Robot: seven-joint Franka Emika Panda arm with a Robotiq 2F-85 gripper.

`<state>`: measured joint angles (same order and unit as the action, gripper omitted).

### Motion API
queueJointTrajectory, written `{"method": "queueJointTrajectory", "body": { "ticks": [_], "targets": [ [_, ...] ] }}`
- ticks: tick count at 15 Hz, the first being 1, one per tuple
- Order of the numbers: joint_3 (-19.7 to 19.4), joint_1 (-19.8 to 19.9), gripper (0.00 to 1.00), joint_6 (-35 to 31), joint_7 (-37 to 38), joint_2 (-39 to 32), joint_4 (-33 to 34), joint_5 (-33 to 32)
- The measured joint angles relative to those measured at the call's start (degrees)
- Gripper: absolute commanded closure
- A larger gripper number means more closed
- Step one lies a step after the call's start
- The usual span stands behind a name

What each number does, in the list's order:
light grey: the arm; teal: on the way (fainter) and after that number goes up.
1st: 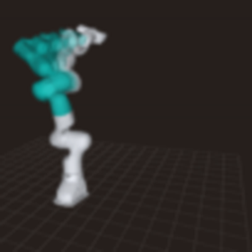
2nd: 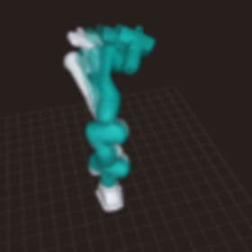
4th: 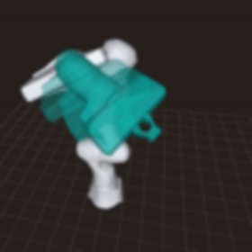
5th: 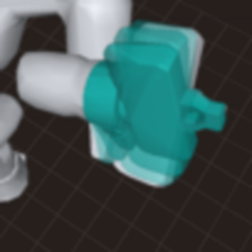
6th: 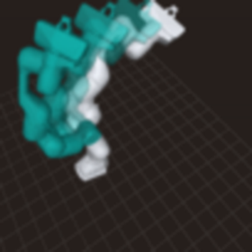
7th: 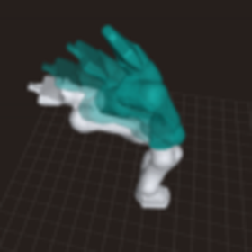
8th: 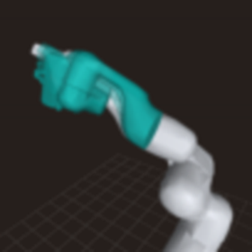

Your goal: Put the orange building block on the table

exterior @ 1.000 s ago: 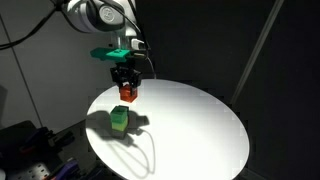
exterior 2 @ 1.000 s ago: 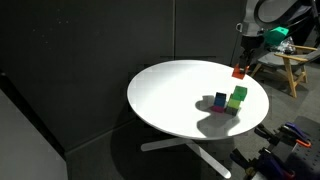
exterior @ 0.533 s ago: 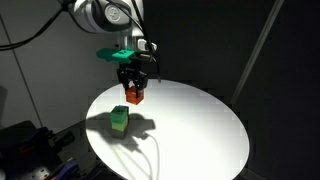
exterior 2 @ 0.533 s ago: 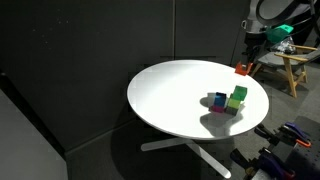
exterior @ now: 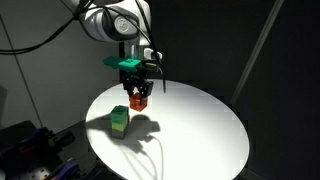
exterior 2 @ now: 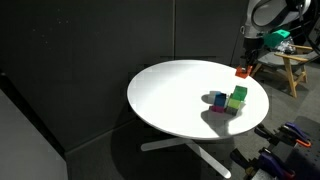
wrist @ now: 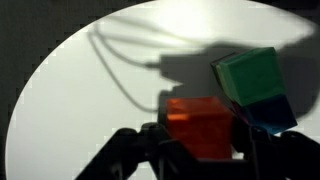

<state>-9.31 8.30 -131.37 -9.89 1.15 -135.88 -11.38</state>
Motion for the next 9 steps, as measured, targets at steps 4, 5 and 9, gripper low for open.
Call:
{"method": "queueJointTrajectory", "body": {
  "ticks": [4,5,9],
  "targets": [
    [-0.13,0.10,0.67,-0.88,0.00,-2.79,1.01,0.05],
    [-0.13,0.17,0.67,-1.12,0.00,-3.41,1.26,0.06],
    [-0.18,0.38,0.67,-1.99,0.02,-5.89,2.39,0.06]
  ]
}}
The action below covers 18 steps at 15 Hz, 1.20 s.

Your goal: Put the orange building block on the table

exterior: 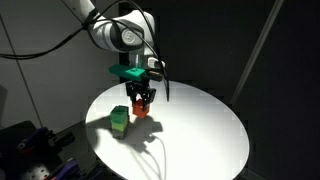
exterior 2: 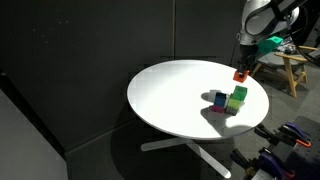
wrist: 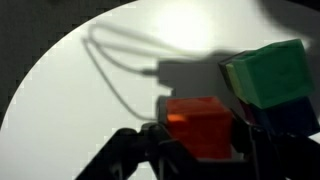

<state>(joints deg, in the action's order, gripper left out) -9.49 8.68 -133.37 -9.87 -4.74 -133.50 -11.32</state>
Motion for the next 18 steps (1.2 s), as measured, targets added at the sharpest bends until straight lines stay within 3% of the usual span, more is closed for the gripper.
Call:
{"method": "queueJointTrajectory", "body": {
  "ticks": [8,18],
  "targets": [
    [-0.04,0.31,0.67,-3.17,0.35,-4.09,0.66,0.00],
    [-0.05,0.31,0.67,-11.87,1.63,-9.33,0.68,0.00]
  ]
}}
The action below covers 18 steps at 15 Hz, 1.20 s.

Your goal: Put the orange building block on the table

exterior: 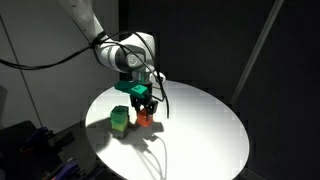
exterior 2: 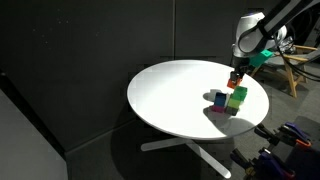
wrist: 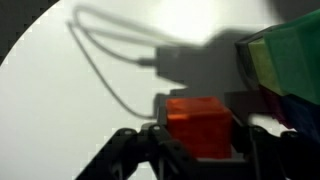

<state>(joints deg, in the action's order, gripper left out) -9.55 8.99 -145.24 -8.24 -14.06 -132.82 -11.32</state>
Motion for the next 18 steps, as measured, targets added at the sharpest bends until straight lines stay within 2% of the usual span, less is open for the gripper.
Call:
{"method": "queueJointTrajectory", "body": {
  "ticks": [1,11,12,18],
  "targets": [
    [0.00,0.00,0.42,-0.12,0.05,-0.15,0.00,0.00],
    [-0.02,0.00,0.42,-0.13,0.32,-0.36,0.08,0.00],
    [-0.02,0.00,0.67,-0.13,0.32,-0.36,0.09,0.00],
    [0.02,0.00,0.67,-0.16,0.01,-1.02,0.05,0.08]
  ]
}}
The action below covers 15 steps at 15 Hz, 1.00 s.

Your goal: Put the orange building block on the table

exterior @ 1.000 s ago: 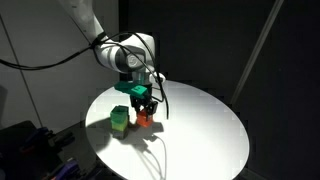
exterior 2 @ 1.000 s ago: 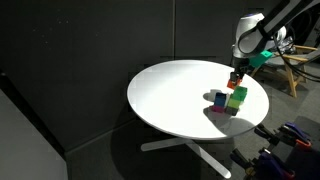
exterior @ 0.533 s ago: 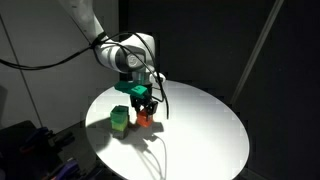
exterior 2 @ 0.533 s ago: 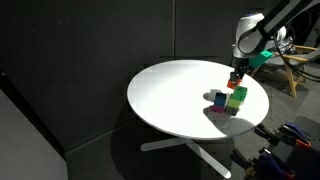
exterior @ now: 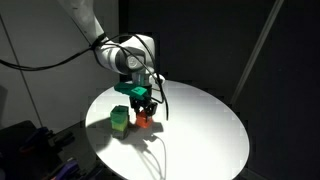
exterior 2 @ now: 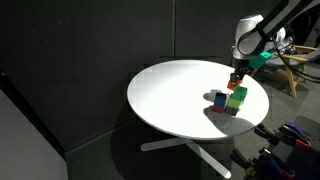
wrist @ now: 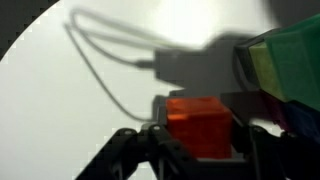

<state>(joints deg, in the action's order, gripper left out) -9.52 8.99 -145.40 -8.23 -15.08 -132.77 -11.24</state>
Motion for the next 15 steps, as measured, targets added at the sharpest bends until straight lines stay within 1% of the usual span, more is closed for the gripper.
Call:
{"method": "queueJointTrajectory", "body": {
  "ticks": [6,10,15],
  "targets": [
    [0.19,0.66,0.67,-2.64,-2.81,-1.72,0.00,2.27],
    [0.80,1.81,0.67,-4.67,-5.40,-3.47,0.27,4.70],
    [2.11,3.57,0.67,-5.59,-7.98,-5.70,1.58,7.10]
  ]
}}
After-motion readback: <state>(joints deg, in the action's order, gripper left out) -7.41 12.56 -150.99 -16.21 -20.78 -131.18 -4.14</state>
